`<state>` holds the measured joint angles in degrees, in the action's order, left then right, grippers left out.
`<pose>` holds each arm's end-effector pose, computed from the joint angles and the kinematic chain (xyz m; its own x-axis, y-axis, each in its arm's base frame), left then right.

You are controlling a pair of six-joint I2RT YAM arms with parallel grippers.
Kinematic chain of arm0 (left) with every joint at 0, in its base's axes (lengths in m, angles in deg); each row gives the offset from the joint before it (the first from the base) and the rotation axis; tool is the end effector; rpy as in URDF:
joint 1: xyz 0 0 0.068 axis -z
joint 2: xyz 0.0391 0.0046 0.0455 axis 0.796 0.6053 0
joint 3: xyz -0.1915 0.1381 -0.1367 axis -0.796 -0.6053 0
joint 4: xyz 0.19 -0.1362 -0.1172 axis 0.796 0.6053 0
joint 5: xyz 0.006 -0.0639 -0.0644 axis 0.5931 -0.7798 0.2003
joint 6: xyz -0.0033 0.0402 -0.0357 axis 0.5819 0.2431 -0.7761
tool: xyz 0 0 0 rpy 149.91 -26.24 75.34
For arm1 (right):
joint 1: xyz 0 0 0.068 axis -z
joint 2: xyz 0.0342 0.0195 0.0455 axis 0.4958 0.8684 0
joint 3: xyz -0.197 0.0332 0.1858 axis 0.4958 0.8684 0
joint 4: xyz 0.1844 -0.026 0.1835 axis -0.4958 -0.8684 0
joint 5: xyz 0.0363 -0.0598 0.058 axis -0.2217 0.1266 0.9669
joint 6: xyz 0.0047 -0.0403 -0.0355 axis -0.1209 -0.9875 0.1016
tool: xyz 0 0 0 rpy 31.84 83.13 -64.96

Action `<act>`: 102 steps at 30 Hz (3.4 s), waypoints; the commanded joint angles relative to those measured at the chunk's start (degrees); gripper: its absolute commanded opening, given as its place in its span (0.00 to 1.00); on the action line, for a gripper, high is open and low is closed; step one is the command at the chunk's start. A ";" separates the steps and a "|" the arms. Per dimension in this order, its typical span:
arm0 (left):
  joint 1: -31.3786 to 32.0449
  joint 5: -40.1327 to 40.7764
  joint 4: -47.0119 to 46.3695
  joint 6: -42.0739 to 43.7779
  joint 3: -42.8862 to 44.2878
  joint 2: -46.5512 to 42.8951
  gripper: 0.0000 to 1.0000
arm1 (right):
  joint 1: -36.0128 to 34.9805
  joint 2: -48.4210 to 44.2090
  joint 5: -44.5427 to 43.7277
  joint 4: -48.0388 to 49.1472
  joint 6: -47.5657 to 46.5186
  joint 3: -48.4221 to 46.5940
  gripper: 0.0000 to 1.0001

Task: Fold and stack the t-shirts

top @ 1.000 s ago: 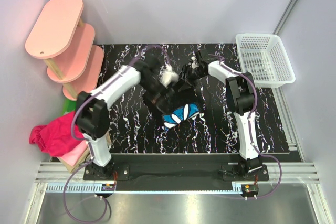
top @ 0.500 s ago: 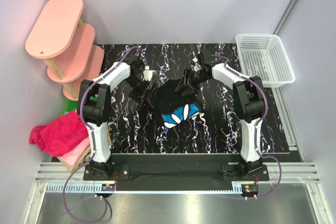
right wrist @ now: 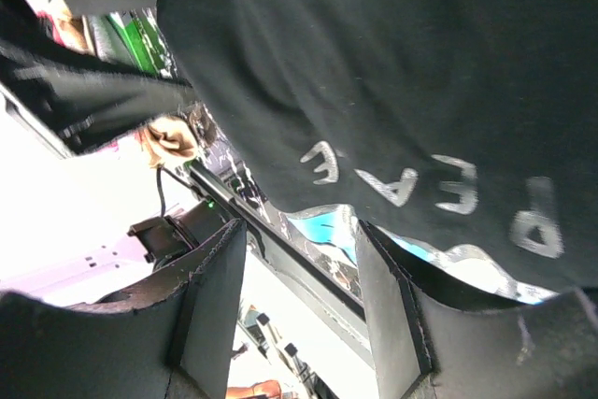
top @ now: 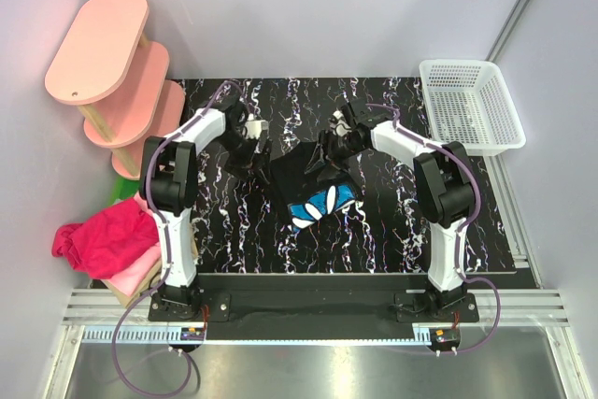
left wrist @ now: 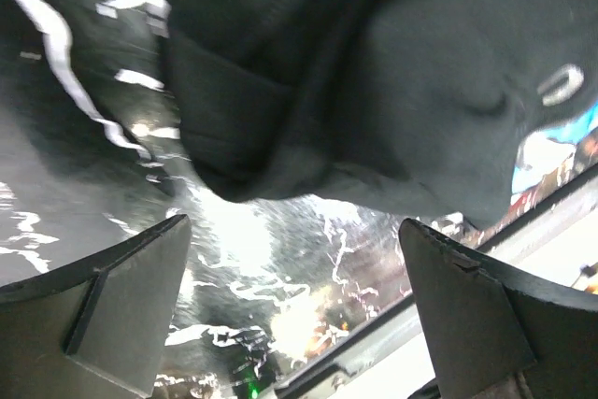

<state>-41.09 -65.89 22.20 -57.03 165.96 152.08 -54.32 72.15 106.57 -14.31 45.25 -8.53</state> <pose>0.3947 -0.0987 0.1747 -0.9511 0.2902 -0.1056 0.3052 0.8313 -0.4645 0.3782 0.1983 0.1852 -0.9989 0.0292 -0.0377 -0.0076 0.6843 0.7291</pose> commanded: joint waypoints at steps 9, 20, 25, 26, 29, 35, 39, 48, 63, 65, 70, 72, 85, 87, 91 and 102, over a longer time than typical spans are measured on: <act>-2.43 -15.48 -10.50 -8.19 -4.46 0.24 0.99 | -3.17 -2.27 -0.11 3.18 1.21 0.67 0.57; -5.24 -20.69 -15.25 -7.50 -8.41 2.43 0.99 | -4.05 -1.31 0.24 3.44 1.91 0.06 0.57; -5.95 -17.88 -15.78 -6.44 -9.73 3.22 0.99 | -4.14 -0.78 0.24 3.53 1.74 0.76 0.57; -5.95 -17.70 -16.22 -6.44 -10.00 3.22 0.99 | -4.14 -0.78 0.33 3.70 1.82 0.85 0.57; -5.86 -17.17 -17.01 -6.44 -10.35 3.57 0.99 | -4.05 -0.60 0.16 4.14 1.82 1.38 0.57; -5.77 -17.78 -17.80 -7.58 -9.38 4.63 0.99 | -4.14 0.01 0.16 4.67 2.09 1.99 0.57; -4.98 -17.87 -18.07 -8.11 -8.33 5.59 0.99 | -4.14 0.28 0.16 5.11 2.35 2.43 0.57; -1.91 -15.86 -18.51 -8.99 -6.04 6.82 0.99 | -4.14 0.89 0.07 6.08 2.44 4.28 0.57; 2.22 -10.23 -18.42 -9.69 -3.94 7.79 0.99 | -4.05 2.12 1.21 9.77 3.58 7.00 0.56; 2.40 -10.31 -18.16 -10.04 -2.97 8.49 0.99 | -4.14 2.21 1.30 10.30 3.84 7.27 0.56; 3.19 -10.92 -17.71 -9.87 -2.17 9.64 0.99 | -4.32 2.30 1.65 11.35 3.93 7.97 0.55; 3.37 -11.10 -17.72 -9.69 -2.52 9.73 0.99 | -4.40 2.48 1.91 11.62 4.11 8.32 0.55; 5.65 -12.76 -15.78 -7.05 -1.91 7.35 0.88 | -4.58 2.39 2.35 12.41 4.37 8.06 0.54; 5.65 -13.04 -15.78 -7.49 -1.65 7.79 0.67 | -4.58 2.21 2.27 12.32 4.37 8.15 0.54; 5.65 -11.90 -15.34 -7.58 -0.86 8.67 0.16 | -4.58 1.34 2.18 12.41 4.37 8.23 0.54; 5.21 -9.35 -11.31 -6.44 0.63 3.33 0.00 | -5.11 -5.24 1.92 12.14 3.93 7.80 0.53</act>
<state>-35.88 -81.38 8.21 -65.91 165.56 159.42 -58.50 73.68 108.14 -3.29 49.47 -0.29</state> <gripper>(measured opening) 0.123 0.534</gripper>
